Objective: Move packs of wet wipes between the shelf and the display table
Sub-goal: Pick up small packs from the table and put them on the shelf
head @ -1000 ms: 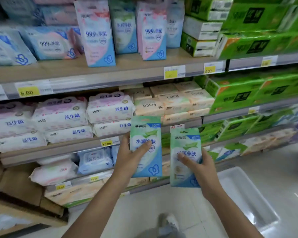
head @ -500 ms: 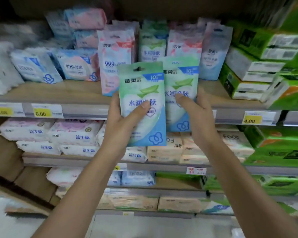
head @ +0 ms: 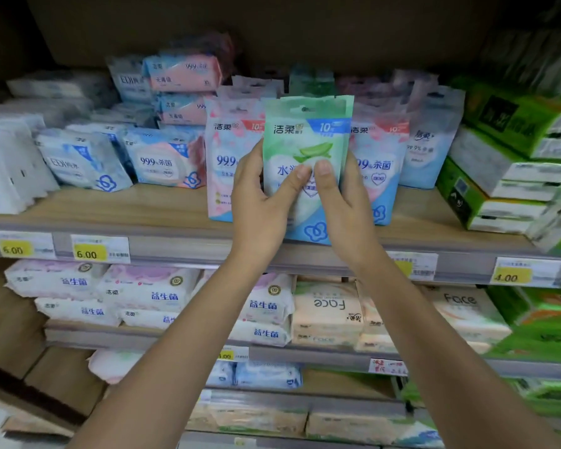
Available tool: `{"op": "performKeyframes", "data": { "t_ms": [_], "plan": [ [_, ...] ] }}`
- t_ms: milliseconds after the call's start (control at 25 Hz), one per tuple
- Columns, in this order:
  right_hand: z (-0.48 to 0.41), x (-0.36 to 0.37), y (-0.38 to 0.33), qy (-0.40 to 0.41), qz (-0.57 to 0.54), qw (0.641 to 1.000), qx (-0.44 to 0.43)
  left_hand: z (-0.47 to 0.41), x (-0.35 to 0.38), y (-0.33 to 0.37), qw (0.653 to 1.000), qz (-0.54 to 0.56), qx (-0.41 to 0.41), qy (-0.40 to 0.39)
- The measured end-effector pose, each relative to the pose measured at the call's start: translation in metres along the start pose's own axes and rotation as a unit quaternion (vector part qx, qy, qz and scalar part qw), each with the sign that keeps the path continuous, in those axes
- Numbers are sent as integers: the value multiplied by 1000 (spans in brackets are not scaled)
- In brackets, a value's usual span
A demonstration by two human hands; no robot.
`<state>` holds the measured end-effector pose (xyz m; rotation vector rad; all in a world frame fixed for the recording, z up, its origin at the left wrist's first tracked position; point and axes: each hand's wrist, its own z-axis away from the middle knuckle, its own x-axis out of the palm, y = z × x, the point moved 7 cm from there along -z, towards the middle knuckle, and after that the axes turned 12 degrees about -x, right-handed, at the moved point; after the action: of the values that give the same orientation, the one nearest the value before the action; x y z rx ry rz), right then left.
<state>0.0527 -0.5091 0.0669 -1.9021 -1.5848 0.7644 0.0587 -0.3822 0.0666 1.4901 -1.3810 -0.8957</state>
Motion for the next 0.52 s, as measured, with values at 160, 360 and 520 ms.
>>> {"op": "performKeyframes", "data": {
  "t_ms": [160,360,520],
  "plan": [
    [3,-10,3,31,207,977,-41,-2,2,-11,999,-31,-5,44],
    [-9,-15,6,34,286,957,-45,-9,3,-3,994,-66,21,84],
    [-9,-14,8,32,282,958,-48,-10,7,0,987,-123,38,93]
  ]
}}
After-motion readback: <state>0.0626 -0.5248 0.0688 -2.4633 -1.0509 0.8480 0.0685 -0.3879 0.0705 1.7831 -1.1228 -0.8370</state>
